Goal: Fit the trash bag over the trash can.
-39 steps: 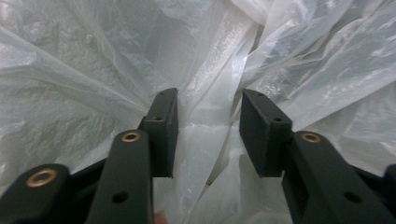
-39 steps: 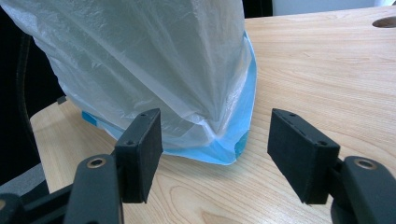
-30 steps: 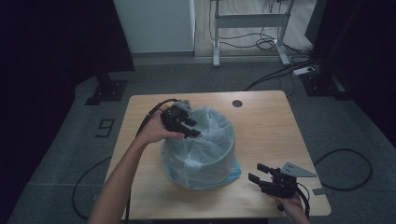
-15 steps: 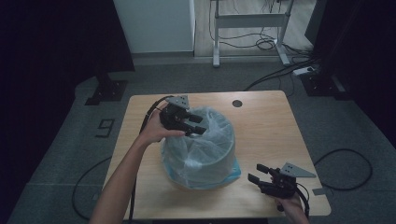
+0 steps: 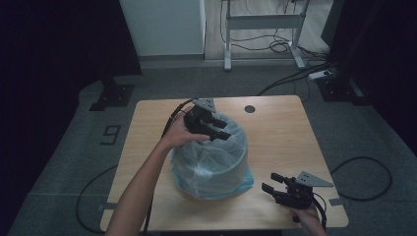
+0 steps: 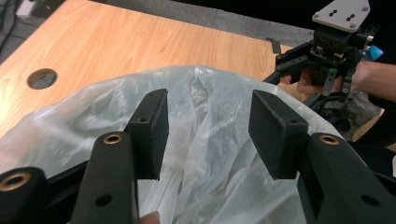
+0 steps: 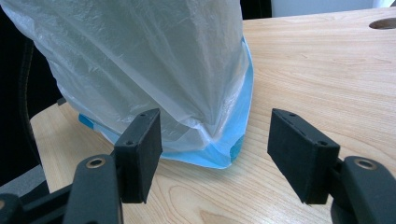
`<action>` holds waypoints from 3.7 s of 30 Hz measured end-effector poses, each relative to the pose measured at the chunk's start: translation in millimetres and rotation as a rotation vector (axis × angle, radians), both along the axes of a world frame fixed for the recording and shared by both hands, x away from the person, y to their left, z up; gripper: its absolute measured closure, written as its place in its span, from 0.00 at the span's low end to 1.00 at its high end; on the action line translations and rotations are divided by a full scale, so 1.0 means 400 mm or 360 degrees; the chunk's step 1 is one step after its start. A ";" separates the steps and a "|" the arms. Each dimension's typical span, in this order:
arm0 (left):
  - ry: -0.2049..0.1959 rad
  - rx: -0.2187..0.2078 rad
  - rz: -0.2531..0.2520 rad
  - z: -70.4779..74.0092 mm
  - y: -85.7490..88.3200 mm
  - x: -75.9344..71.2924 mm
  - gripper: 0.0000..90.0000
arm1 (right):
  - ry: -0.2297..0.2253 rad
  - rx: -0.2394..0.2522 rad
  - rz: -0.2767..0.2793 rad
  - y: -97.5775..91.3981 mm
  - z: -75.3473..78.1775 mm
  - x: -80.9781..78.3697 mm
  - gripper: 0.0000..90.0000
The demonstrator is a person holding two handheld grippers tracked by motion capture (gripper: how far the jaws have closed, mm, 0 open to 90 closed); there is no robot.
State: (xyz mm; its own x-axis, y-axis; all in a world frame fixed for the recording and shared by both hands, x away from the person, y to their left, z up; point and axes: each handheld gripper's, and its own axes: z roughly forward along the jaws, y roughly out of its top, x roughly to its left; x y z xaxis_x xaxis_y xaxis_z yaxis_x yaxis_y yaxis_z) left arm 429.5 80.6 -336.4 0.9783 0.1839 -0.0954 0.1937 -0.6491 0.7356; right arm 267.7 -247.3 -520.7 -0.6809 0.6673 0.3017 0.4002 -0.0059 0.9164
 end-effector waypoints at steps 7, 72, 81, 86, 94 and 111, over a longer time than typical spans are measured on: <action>0.0016 0.0140 -0.0015 -0.031 -0.056 0.012 0.56 | -0.0003 0.0008 -0.0006 -0.006 0.003 -0.003 0.38; -0.0002 0.0422 -0.0079 -0.041 0.017 -0.090 0.46 | 0.0007 -0.0021 -0.0007 0.002 -0.003 -0.003 0.38; -0.0032 0.0338 0.0030 -0.015 0.116 -0.102 0.46 | 0.0012 -0.0028 -0.0005 0.006 -0.006 -0.002 0.37; -0.0003 0.0451 0.0062 -0.041 0.147 -0.108 0.47 | 0.0015 -0.0034 0.0004 0.012 -0.007 -0.001 0.37; 0.0032 0.0593 0.0067 -0.072 0.146 -0.105 0.47 | 0.0018 -0.0043 0.0016 0.018 -0.009 0.002 0.37; -0.0125 0.0081 0.0296 -0.028 0.226 -0.152 0.42 | 0.0012 -0.0035 -0.0005 0.005 -0.006 0.004 0.37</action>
State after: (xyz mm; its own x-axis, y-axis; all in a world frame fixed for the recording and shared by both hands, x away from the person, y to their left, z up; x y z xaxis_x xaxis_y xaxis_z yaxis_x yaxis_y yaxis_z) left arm 368.7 170.9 -347.8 0.9311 0.3648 -0.0062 0.2572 -0.6441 0.7204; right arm 269.4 -245.3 -523.2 -0.6766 0.6759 0.2921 0.4073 0.0132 0.9132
